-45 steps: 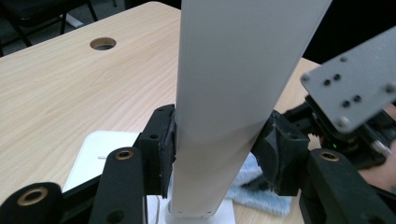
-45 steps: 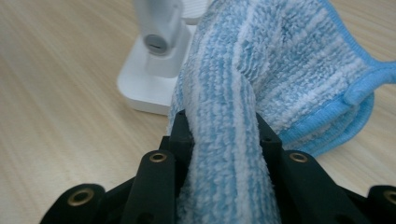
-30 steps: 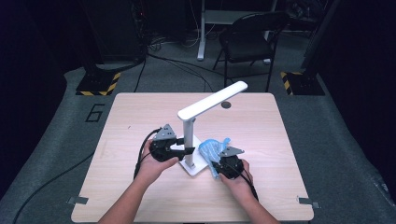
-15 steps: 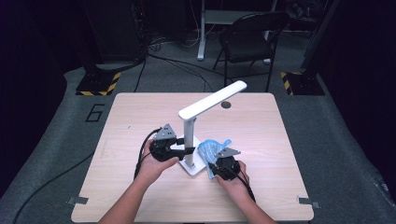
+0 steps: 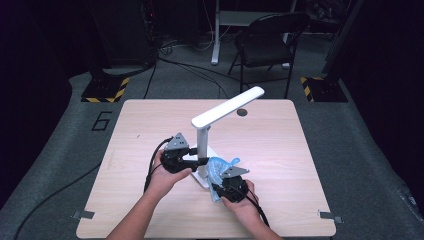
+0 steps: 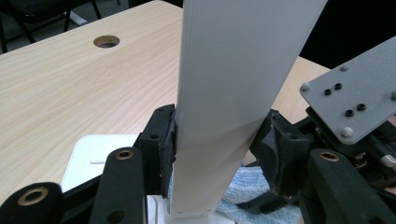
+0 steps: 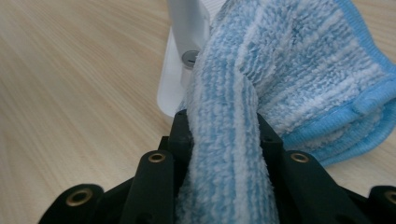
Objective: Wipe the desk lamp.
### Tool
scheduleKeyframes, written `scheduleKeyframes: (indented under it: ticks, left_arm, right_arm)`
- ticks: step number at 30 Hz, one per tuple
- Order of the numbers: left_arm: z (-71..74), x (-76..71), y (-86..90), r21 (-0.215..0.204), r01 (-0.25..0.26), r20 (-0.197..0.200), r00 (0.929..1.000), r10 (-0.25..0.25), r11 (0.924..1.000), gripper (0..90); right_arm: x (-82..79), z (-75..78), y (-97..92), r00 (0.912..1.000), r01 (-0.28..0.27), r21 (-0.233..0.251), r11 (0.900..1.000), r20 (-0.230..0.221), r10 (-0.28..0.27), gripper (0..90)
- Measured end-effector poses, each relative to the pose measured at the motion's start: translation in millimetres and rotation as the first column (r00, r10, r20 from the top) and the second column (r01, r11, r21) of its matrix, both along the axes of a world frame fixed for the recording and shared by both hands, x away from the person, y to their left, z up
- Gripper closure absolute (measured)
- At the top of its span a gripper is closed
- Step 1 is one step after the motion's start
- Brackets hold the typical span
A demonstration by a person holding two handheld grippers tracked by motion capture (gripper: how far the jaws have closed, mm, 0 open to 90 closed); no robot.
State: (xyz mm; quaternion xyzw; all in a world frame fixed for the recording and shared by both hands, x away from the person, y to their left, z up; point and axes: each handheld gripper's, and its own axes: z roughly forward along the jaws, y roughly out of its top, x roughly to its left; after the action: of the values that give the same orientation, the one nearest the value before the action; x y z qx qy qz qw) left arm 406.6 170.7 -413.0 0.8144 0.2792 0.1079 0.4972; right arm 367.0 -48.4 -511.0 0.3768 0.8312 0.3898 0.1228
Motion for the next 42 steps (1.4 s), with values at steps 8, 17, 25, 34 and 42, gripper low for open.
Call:
scheduleKeyframes:
  ticks: [8, 17, 25, 34, 42]
  left_arm:
    - [-0.1, -0.7, 0.9, -0.003, 0.002, 0.001, 1.0, -0.002, 1.0, 51.1]
    - [0.8, -2.0, 1.0, 0.006, 0.011, 0.004, 0.9999, -0.011, 0.9999, 51.2]
    - [1.4, -3.9, -0.2, 0.01, 0.039, 0.002, 0.9992, -0.039, 0.9992, 51.2]
    - [1.1, -6.3, -5.0, 0.008, 0.054, 0.003, 0.9985, -0.054, 0.9985, 51.1]
    - [0.8, -9.8, -11.2, 0.007, 0.093, 0.006, 0.9956, -0.093, 0.9956, 51.2]
  right_arm:
    - [2.5, 0.3, -3.5, 0.9997, -0.024, 0.019, 0.9995, -0.009, 0.024, 67.5]
    - [5.4, 8.7, -24.2, 0.9999, 0.017, 0.0, 0.9999, -0.002, -0.017, 66.8]
    - [3.3, 19.9, -33.6, 0.9995, 0.03, 0.028, 0.9992, 0.013, -0.03, 66.1]
    - [1.7, 24.9, -37.7, 0.9991, 0.032, 0.025, 0.9992, 0.025, -0.033, 65.7]
    - [2.7, 26.6, -40.8, 0.998, 0.04, 0.026, 0.9989, 0.048, -0.041, 65.0]
